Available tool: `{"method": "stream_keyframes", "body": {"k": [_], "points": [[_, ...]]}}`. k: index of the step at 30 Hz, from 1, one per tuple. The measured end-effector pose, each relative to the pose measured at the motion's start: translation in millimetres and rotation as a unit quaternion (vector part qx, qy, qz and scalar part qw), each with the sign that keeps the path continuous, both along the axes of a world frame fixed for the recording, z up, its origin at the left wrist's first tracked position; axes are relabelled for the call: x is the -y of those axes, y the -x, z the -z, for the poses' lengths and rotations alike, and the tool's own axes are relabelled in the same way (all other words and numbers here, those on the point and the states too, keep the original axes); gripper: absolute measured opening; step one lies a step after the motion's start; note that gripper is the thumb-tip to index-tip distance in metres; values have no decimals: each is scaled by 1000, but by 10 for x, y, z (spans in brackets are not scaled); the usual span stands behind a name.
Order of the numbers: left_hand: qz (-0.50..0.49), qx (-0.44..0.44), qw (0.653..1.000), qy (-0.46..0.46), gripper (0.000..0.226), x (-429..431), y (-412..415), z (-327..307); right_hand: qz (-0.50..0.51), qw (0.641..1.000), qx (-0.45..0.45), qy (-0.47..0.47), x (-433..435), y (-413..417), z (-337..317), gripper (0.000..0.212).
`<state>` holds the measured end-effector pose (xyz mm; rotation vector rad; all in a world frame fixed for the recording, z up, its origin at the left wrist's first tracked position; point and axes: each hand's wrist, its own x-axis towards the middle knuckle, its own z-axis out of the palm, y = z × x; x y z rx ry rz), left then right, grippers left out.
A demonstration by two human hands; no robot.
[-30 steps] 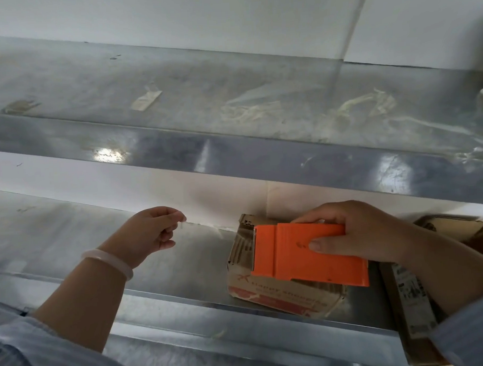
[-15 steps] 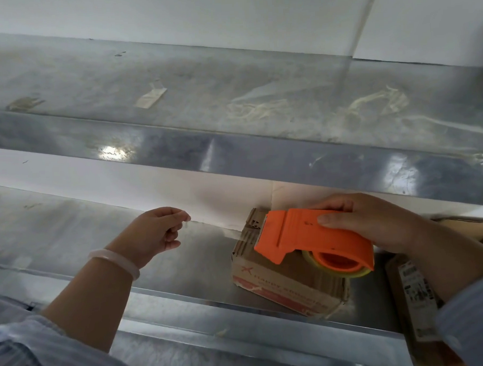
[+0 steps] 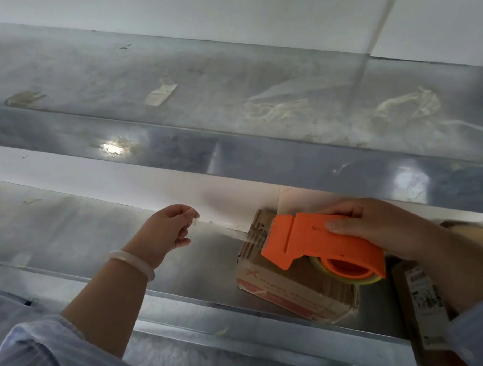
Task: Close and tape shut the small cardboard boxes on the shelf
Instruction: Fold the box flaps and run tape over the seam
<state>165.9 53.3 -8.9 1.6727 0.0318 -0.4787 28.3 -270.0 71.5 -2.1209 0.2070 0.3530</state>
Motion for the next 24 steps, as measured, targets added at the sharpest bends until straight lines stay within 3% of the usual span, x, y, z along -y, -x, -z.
{"method": "stream_keyframes", "body": {"k": [5,6,8,9,11,15,20,24], "points": [[10,36,999,-13,19,88,-67,50,18,999,-5,-44,73,69,-57,28],[11,41,999,-23,19,117,-79,84,24,998,-14,-48,99,82,-44,36],[10,44,998,-37,19,186,-107,168,46,997,-31,-54,188,105,20,80],[11,43,998,-43,20,223,-120,217,54,997,-35,-50,198,115,31,91],[15,35,998,-56,20,288,-135,317,59,997,-25,-41,190,124,31,89],[18,7,998,-64,18,368,-84,479,76,996,-33,-22,178,128,28,60],[27,11,997,-65,19,421,-33,599,77,995,-62,11,147,147,16,90],[4,32,999,-16,19,391,-18,572,84,995,-56,9,181,185,28,99]]}}
